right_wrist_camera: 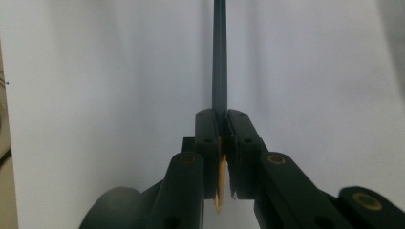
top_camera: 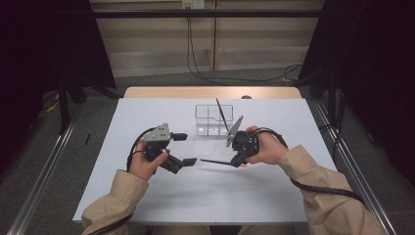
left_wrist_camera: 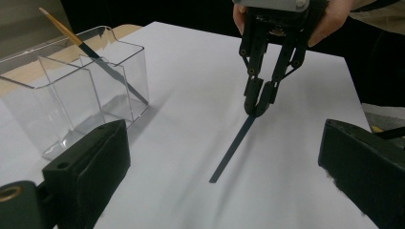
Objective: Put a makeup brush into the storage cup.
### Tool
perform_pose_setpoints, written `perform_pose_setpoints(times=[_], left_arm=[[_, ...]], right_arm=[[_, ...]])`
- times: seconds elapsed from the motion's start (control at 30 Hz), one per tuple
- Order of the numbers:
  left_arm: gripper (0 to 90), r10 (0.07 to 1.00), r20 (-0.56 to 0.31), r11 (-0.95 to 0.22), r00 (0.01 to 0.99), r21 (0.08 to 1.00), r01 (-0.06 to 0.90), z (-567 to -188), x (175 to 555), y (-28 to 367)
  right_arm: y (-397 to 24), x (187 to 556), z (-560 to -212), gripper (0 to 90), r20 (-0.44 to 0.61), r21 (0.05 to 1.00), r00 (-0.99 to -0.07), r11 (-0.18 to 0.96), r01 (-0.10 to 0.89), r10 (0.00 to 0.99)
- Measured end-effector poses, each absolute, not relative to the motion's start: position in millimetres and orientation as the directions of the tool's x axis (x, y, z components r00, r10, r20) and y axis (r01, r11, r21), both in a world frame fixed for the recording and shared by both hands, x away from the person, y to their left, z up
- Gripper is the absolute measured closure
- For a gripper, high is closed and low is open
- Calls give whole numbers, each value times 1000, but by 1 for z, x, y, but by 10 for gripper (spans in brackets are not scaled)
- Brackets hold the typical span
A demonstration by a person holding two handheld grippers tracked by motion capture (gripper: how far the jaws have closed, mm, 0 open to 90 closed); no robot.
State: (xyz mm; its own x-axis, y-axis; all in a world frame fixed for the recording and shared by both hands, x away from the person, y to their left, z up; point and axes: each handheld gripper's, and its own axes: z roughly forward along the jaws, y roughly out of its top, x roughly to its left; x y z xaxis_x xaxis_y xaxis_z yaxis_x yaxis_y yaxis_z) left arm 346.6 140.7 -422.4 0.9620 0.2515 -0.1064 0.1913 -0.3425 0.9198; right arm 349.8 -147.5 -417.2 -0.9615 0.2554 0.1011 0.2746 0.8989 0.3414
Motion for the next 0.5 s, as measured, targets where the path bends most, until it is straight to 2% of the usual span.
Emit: perform_pose_setpoints(times=[0.3,0.5], left_arm=[[36,232,-105,-361,967,914,186,-425,350,129],[35,217,-113,-453,969,868,203,-424,352,120]], right_arm=[[-144,350,-418,844,100,339,-966,904,260,240],[-142,349,-414,844,94,338,-967,905,256,238]])
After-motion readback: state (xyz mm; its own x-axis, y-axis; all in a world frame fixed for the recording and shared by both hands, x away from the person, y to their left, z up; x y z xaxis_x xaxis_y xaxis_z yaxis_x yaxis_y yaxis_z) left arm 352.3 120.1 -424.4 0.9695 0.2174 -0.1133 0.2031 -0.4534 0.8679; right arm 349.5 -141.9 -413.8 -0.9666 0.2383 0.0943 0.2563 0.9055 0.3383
